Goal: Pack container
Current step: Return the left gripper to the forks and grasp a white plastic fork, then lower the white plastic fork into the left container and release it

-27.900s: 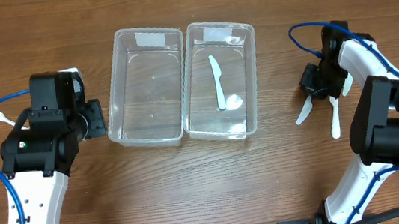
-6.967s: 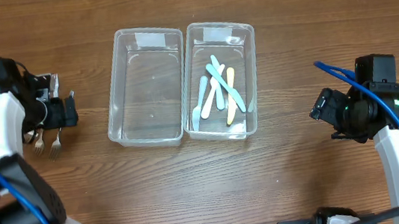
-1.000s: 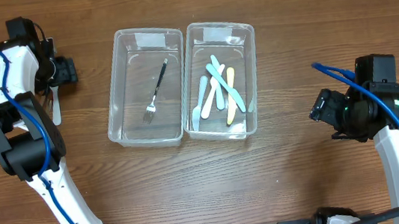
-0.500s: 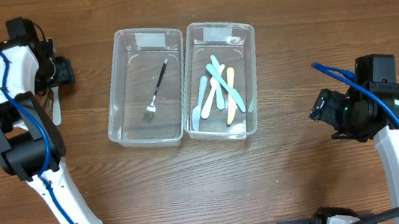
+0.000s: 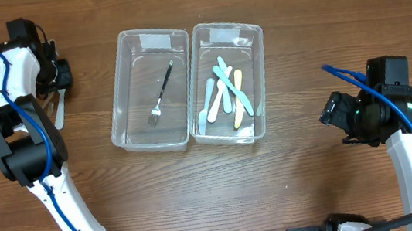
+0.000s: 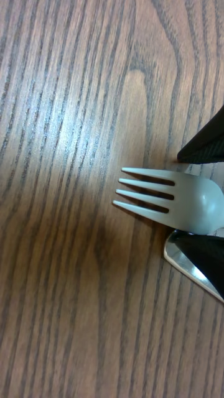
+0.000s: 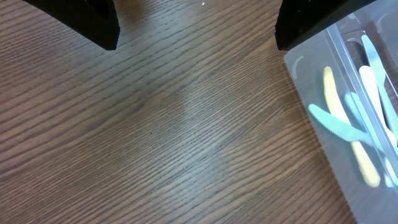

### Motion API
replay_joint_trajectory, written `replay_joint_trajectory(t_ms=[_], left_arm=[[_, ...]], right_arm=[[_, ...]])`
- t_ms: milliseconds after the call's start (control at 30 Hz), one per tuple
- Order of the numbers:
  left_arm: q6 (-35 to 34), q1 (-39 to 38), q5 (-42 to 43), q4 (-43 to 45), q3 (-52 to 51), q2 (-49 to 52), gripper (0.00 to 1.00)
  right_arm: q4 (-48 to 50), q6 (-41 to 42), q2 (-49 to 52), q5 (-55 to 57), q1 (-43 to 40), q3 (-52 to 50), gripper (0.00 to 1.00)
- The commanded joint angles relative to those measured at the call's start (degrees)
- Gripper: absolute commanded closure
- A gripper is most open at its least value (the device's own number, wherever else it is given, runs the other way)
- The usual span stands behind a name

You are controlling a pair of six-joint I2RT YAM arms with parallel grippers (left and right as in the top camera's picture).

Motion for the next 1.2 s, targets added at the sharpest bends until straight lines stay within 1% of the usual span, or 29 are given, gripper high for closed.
replay_joint_trajectory(t_ms=[0,100,267,333,400,500,633,733,767,867,933,1067,1167], left_arm=[[0.31,0.26,0.44,-0.33,-0.22,2.12,0.64],[0.31,0.26,0.44,-0.39,-0.22,2.12,0.69],[0.50,0.26,0.02,-0.37,-0.20,2.10,0.70],[0.50,0.26,0.00,-0.37,-0.20,2.10,0.73],[0.50,0.26,0.00,-0.39,-0.20,2.10,0.73],[0.50,0.26,0.00,-0.42,-0.20,1.86,0.78],[0.50,0.24,0.00,-0.35,-0.09,0.17,0.84],[0.50,0.22,0.00,-1.31,0.81,-1.42,0.84],[0.50,0.17,0.00,-1.95,1.22,-2.19,0.87],[0.48,-0.39,-0.76,-4.63,2.64,-5.42,0.93],[0.44,-1.20,-1.38,-6.47,3.34,-8.94,0.96],[0.44,-4.31,-1.62,-8.76,3.52,-18.32,0.96],[0.20,-8.76,-1.64,-10.43,3.50,-26.25,0.96]], right_arm=[[0.09,-0.17,-0.09,0.33,0.26,0.20,0.18],[0.09,-0.17,-0.09,0.33,0.26,0.20,0.17],[0.09,-0.17,-0.09,0.33,0.26,0.20,0.18],[0.11,-0.17,-0.09,0.33,0.26,0.20,0.18],[0.13,-0.17,-0.09,0.33,0.26,0.20,0.18],[0.20,-0.17,-0.09,0.33,0.26,0.20,0.18],[0.44,-0.17,-0.09,0.33,0.26,0.20,0.18],[0.61,-0.17,-0.09,0.31,0.26,0.20,0.18],[0.68,-0.17,-0.09,0.31,0.26,0.20,0.18],[0.74,-0.15,-0.09,0.31,0.26,0.20,0.18],[0.85,-0.15,-0.09,0.31,0.26,0.20,0.18],[1.03,-0.13,-0.09,0.31,0.26,0.20,0.17],[1.11,-0.13,-0.09,0.28,0.26,0.20,0.18]])
